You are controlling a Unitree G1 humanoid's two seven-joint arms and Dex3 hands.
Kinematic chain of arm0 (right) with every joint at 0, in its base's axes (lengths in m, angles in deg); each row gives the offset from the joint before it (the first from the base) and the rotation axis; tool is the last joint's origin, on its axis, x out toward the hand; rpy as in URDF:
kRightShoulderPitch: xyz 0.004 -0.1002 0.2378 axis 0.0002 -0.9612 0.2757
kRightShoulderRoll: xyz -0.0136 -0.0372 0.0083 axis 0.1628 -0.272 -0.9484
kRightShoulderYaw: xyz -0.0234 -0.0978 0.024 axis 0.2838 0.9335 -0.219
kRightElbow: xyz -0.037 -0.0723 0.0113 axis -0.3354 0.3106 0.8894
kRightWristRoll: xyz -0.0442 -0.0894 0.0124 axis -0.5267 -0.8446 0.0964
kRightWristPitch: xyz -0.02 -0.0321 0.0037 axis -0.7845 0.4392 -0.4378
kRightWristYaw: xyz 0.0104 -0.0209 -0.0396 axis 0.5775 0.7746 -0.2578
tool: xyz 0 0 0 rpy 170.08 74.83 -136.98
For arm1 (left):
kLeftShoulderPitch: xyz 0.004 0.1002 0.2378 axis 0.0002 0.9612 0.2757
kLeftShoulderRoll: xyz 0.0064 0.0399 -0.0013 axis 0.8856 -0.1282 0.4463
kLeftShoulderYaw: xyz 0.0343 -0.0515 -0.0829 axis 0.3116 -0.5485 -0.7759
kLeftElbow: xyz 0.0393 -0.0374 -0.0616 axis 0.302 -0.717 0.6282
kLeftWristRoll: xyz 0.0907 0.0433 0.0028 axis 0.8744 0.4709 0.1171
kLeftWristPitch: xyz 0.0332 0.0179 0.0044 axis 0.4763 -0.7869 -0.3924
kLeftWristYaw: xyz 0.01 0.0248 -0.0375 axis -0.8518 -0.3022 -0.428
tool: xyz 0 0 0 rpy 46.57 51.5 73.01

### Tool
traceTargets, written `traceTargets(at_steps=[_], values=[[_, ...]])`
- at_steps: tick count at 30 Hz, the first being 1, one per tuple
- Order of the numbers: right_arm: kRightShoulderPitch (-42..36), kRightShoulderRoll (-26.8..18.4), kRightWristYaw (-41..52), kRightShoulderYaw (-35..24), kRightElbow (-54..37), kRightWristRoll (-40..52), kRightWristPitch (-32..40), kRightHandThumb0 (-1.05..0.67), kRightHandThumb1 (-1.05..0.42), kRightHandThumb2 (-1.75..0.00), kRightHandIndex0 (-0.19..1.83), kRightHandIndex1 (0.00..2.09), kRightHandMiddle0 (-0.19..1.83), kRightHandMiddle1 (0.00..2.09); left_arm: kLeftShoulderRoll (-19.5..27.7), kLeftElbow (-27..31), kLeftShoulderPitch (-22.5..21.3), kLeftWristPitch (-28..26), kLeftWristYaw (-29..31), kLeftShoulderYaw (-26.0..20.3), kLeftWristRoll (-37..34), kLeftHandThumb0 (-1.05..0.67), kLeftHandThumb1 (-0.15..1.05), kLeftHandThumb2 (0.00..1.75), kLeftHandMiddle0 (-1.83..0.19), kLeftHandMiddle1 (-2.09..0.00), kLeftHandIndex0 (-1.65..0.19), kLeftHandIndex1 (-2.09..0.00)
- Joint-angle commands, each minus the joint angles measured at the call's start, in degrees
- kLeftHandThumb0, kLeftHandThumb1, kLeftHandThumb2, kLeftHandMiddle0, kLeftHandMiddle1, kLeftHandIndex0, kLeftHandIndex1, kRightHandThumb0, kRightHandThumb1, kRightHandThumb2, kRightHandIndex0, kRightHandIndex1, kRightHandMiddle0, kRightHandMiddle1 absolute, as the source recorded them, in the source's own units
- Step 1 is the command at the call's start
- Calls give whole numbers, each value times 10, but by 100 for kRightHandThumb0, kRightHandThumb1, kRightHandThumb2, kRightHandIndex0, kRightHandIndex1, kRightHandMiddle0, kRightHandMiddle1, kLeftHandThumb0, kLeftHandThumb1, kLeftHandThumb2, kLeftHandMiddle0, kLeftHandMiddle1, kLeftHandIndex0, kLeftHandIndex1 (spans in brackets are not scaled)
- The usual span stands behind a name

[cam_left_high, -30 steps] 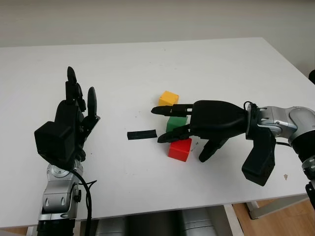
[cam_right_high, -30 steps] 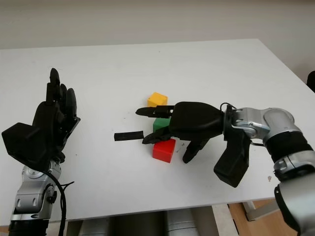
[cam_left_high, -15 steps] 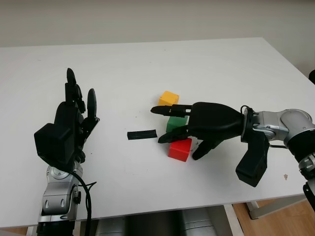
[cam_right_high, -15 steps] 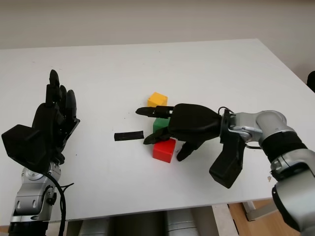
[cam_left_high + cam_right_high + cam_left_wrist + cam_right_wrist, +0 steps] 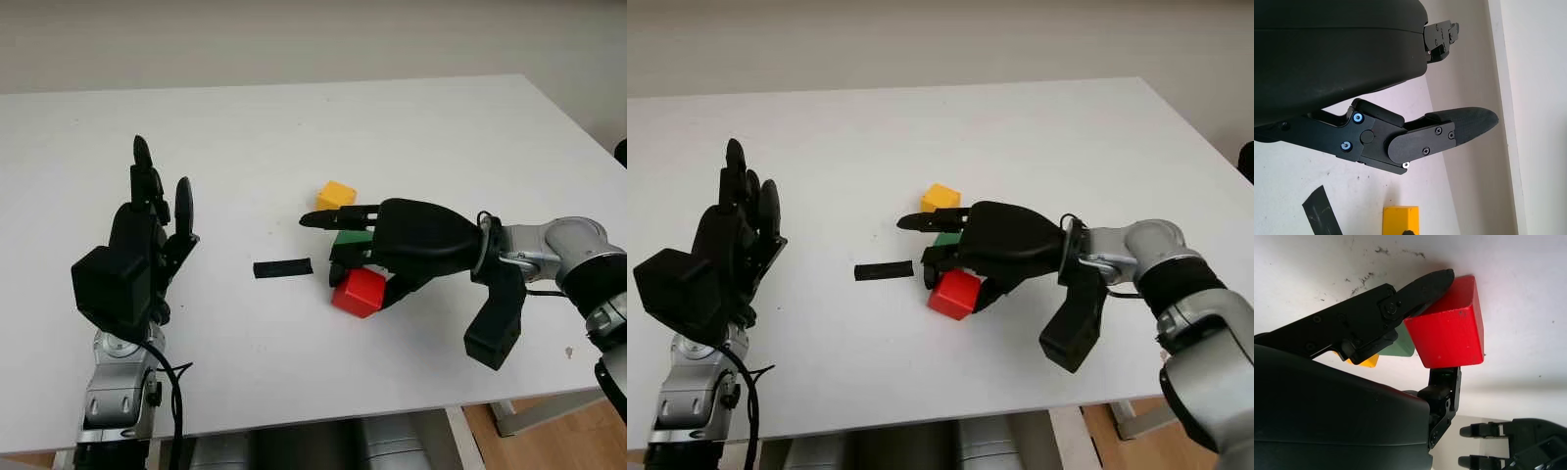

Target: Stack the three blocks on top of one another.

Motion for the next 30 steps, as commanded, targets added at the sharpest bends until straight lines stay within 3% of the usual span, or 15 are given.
traceTargets(at_steps=[1,10,17,25,30], values=[[16,7,20,-12,10,31,-11,-45,-92,-5,28,7,48,132,0,4,-2,7,-2,2,2,-74,105,66,19,0,19,0],[8,42,242,-65,42,257,-26,-46,-93,-5,30,7,48,131,-2,5,0,6,-9,7,8,-74,105,66,19,0,19,0],[37,87,439,-113,26,418,39,-46,-92,-5,29,6,48,134,-6,6,0,6,-19,12,16,-74,105,66,19,0,19,0],[74,153,589,-149,37,492,147,-43,-91,-5,24,4,49,136,-10,8,1,8,-21,15,16,-74,105,66,19,0,19,0],[85,186,604,-159,61,487,177,-46,-93,-6,22,3,47,138,-10,10,3,6,-29,15,23,-75,105,65,19,0,19,0]])
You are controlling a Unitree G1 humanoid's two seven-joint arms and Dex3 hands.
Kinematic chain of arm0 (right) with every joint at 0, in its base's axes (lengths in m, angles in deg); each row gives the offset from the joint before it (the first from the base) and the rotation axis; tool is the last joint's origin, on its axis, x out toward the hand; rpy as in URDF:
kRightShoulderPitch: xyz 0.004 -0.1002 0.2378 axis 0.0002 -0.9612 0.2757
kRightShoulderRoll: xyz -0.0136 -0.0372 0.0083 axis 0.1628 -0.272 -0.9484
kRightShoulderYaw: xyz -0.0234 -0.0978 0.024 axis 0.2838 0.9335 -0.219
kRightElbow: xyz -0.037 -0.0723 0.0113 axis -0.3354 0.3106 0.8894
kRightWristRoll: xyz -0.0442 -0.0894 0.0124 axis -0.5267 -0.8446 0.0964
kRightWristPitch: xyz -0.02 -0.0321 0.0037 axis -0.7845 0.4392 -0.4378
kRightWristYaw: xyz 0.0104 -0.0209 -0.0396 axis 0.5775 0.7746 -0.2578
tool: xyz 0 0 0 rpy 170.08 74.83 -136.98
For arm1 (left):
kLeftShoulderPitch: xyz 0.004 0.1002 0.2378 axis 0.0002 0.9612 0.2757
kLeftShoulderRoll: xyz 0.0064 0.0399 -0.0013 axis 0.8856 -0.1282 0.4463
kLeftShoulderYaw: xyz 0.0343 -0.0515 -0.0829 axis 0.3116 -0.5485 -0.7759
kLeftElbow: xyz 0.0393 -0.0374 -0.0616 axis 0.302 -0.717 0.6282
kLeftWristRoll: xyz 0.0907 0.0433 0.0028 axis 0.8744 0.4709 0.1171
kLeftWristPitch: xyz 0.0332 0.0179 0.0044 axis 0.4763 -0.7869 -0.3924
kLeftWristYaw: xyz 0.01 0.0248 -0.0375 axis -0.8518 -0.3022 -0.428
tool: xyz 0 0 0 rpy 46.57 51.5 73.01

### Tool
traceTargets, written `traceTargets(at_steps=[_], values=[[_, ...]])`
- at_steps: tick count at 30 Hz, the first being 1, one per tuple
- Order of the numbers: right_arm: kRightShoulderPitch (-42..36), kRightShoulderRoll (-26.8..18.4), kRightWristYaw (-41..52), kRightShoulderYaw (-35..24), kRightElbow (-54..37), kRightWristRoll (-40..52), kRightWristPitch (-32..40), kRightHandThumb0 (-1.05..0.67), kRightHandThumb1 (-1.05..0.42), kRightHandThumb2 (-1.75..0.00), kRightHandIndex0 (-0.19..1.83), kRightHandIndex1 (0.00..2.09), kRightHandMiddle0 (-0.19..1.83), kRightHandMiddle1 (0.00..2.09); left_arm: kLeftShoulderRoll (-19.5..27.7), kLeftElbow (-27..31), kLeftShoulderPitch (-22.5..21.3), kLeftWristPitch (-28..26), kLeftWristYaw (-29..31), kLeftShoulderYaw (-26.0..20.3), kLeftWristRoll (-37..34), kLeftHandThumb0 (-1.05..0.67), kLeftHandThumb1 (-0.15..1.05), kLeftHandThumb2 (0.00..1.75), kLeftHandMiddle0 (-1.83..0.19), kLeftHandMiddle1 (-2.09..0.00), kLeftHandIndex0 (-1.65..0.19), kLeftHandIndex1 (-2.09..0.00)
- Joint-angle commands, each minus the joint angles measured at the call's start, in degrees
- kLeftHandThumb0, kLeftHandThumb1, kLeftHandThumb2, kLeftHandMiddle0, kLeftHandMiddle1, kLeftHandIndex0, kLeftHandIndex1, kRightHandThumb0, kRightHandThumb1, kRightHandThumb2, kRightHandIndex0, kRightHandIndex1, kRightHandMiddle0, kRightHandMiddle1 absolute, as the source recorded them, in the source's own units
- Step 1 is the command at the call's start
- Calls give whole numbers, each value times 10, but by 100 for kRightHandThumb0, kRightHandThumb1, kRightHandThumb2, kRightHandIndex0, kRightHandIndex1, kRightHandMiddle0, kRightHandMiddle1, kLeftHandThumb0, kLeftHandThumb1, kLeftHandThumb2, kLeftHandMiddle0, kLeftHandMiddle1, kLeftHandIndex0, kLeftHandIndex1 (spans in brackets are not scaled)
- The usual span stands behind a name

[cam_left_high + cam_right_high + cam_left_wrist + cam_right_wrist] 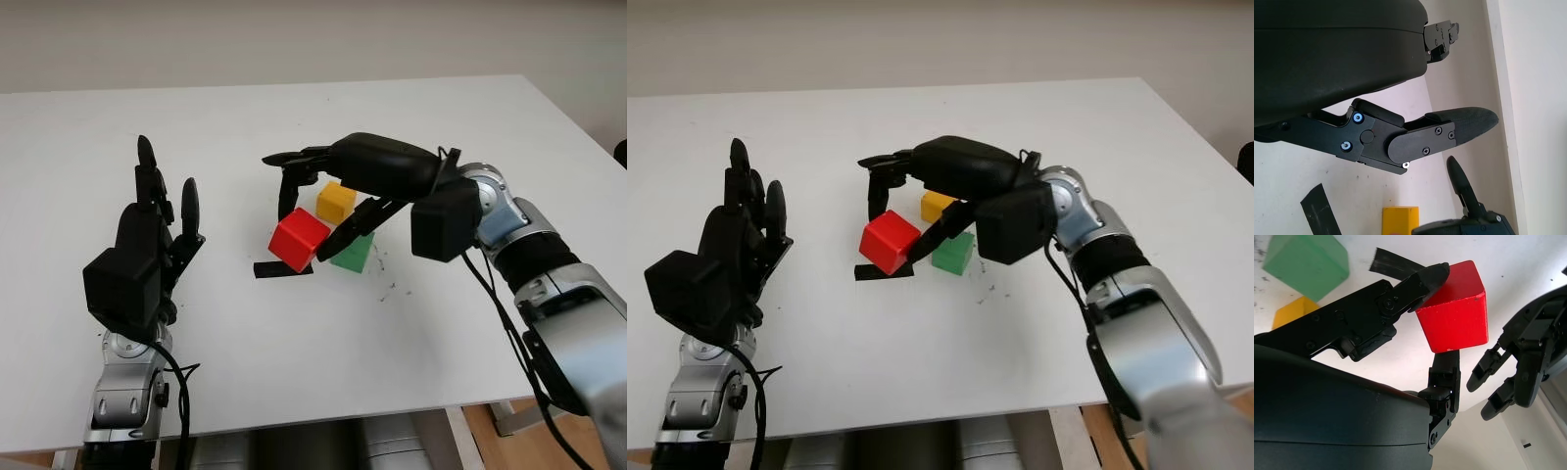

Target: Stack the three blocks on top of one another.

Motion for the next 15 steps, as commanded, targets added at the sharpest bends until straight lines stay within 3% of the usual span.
traceTargets(at_steps=[1,15], values=[[20,9,-4,-12,10,-4,9,-46,-93,-6,22,3,46,139,-1,10,2,0,-4,1,6,-75,105,66,19,0,19,0],[33,39,-50,-1,15,-83,44,-43,-92,-5,20,4,43,143,-11,24,7,4,-9,5,10,-74,105,66,19,0,19,0]])
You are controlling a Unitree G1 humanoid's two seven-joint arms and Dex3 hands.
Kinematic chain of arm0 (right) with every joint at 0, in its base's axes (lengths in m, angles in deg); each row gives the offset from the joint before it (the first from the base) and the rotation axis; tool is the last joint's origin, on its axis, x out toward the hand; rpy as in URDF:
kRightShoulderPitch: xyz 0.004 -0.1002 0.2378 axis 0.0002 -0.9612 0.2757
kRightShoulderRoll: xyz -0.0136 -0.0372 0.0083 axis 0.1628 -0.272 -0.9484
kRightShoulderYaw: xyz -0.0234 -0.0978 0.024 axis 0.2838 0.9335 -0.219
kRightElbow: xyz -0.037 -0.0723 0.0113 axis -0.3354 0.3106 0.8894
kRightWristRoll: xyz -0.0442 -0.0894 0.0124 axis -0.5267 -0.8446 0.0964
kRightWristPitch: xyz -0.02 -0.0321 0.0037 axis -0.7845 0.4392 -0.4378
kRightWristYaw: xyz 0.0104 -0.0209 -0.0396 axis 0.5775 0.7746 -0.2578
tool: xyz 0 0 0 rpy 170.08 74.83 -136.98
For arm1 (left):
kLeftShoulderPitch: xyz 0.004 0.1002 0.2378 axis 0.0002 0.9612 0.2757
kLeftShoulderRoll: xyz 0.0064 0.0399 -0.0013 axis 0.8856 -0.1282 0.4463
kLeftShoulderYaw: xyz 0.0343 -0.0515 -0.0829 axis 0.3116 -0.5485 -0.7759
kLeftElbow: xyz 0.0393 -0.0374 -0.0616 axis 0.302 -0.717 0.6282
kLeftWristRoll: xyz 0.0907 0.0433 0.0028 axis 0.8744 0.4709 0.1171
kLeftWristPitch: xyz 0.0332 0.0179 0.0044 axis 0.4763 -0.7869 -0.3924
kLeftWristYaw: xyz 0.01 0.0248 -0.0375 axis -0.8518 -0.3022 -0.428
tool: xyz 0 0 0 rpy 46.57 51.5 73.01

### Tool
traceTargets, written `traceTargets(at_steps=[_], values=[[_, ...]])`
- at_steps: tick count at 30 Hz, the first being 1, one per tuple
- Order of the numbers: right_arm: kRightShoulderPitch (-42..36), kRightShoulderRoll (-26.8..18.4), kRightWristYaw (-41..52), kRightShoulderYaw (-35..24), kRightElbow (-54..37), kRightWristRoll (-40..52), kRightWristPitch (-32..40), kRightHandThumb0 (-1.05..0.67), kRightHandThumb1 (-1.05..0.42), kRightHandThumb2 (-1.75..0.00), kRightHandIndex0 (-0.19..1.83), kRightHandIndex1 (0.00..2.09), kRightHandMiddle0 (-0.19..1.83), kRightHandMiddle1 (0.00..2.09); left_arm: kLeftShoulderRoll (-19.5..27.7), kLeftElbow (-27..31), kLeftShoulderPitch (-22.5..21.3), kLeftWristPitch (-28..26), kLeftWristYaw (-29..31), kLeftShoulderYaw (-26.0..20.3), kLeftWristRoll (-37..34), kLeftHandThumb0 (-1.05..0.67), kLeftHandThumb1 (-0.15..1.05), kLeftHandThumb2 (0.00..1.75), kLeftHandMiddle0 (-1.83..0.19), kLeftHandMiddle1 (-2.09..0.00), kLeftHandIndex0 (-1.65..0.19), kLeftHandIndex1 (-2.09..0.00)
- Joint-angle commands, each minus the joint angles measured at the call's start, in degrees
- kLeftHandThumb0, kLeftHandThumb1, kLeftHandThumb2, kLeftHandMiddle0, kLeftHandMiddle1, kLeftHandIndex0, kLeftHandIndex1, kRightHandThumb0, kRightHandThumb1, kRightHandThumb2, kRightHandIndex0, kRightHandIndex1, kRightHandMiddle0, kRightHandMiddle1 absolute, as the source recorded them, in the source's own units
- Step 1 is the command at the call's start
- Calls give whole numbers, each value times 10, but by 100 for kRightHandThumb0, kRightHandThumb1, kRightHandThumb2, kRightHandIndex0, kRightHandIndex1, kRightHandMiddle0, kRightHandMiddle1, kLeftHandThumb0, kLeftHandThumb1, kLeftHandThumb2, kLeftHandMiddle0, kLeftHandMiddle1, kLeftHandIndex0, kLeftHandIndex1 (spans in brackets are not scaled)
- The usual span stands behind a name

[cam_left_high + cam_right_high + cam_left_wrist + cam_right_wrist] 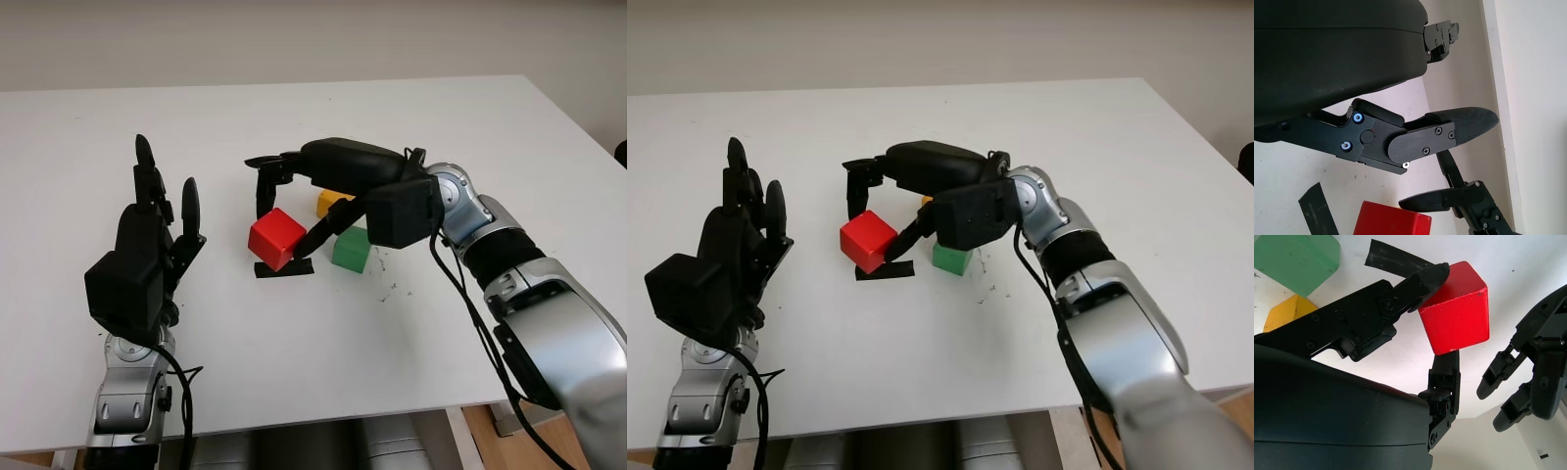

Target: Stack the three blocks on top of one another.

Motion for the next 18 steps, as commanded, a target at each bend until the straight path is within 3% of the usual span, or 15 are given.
traceTargets(at_steps=[1,18], values=[[16,6,-15,4,8,-12,2,-43,-92,-5,20,4,43,143,-1,7,-1,1,-1,1,2,-74,105,66,19,0,19,0],[43,26,-111,46,79,-106,57,-41,-94,-6,17,4,41,139,2,14,2,-5,5,-7,-6,-73,105,66,19,0,19,0]])
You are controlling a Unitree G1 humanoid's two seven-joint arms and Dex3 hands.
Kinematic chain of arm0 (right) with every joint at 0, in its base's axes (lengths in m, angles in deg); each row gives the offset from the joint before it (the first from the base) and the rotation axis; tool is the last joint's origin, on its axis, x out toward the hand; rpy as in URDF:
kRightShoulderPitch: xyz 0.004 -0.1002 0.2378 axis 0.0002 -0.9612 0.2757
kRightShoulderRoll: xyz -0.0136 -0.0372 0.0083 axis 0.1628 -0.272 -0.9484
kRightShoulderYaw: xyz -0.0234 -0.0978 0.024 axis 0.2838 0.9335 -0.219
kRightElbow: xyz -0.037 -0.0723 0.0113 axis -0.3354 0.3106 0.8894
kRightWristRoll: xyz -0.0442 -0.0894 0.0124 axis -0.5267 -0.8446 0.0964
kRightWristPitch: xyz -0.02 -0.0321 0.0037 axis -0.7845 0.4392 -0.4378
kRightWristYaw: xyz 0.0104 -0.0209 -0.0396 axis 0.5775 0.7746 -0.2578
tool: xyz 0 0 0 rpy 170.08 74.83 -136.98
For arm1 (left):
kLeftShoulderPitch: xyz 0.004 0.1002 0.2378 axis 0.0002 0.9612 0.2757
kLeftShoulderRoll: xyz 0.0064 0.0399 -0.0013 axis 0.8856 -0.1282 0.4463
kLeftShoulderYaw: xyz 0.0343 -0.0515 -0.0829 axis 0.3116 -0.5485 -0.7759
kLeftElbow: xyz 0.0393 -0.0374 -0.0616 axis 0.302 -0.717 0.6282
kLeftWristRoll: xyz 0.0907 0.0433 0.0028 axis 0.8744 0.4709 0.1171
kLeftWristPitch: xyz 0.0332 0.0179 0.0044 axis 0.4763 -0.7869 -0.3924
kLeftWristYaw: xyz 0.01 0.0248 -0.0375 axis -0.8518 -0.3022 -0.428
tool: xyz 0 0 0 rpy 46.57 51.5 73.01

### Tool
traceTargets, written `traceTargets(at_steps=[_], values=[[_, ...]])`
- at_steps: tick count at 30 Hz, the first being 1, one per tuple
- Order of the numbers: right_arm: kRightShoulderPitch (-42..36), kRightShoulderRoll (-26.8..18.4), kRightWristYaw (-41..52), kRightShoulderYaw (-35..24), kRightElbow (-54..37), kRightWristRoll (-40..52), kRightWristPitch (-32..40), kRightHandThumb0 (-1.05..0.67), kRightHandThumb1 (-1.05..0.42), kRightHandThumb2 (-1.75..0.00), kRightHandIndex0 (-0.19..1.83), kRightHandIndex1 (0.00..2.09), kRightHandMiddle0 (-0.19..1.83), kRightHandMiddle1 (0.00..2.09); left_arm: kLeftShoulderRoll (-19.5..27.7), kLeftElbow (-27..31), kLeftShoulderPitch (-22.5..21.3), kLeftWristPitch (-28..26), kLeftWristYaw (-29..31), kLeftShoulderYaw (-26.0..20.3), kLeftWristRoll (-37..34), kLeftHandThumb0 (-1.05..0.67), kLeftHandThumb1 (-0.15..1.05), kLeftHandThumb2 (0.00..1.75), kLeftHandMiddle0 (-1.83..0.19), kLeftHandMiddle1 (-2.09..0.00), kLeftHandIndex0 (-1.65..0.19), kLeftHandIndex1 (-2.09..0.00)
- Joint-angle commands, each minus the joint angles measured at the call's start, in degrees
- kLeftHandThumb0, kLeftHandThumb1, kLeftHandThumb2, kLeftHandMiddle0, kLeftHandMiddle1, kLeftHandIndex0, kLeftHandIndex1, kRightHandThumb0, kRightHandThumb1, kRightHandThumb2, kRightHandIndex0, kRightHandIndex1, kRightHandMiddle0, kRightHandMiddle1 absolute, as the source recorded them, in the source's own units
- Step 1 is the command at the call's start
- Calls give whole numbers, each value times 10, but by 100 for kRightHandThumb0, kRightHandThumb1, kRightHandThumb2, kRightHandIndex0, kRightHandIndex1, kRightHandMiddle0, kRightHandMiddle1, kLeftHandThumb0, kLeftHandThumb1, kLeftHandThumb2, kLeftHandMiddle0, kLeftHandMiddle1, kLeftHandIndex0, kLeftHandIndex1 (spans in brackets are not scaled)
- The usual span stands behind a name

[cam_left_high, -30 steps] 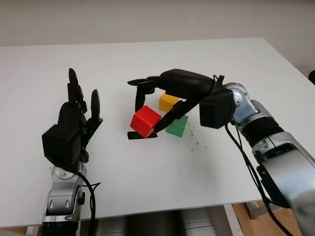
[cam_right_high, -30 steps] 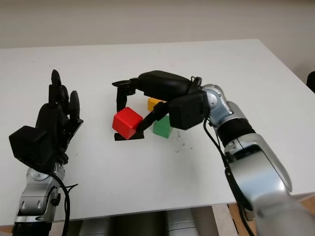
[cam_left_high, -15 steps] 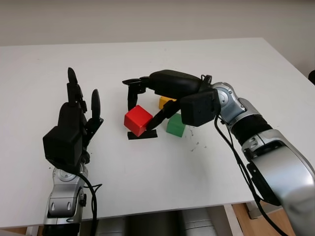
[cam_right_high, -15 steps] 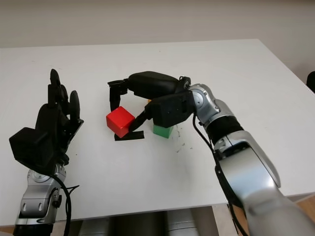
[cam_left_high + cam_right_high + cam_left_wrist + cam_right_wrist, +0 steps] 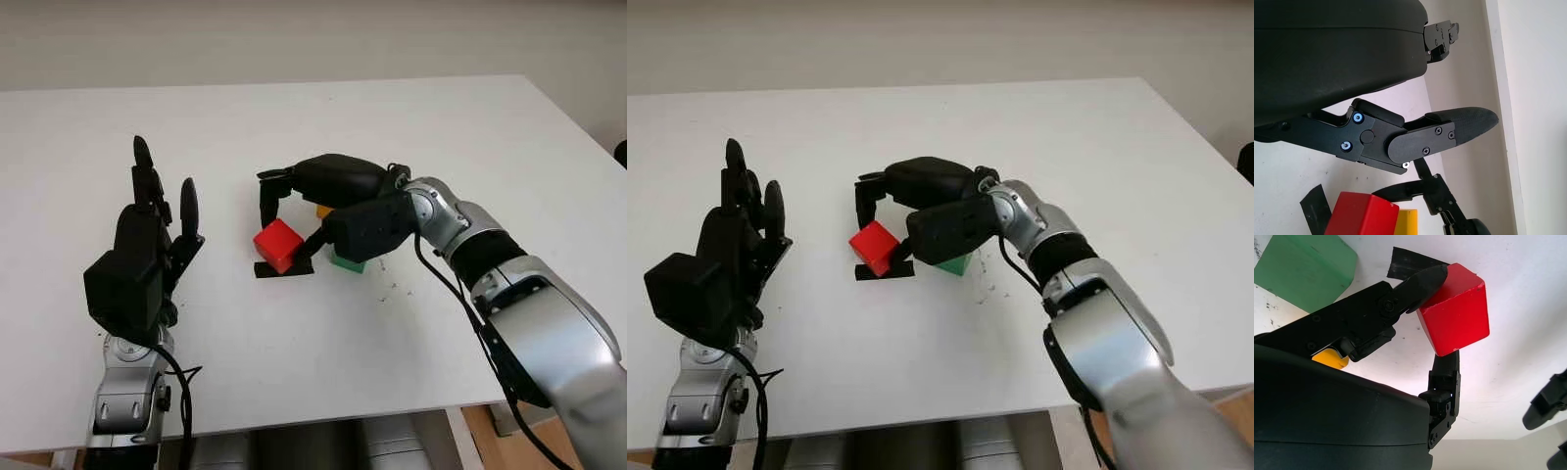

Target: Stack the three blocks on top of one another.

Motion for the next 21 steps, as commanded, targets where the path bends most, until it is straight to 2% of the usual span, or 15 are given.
traceTargets(at_steps=[1,10,21], values=[[26,3,-6,4,4,-5,9,-41,-95,-6,17,4,40,139,2,13,2,2,2,-3,-2,-73,105,66,19,0,19,0],[24,6,8,-3,22,4,28,-39,-94,-5,15,4,39,139,1,21,8,0,-1,0,6,-73,105,66,19,0,19,0],[19,8,-25,14,32,-17,26,-40,-94,-5,14,5,40,135,-1,18,5,2,-3,-3,2,-73,105,65,19,0,19,0]])
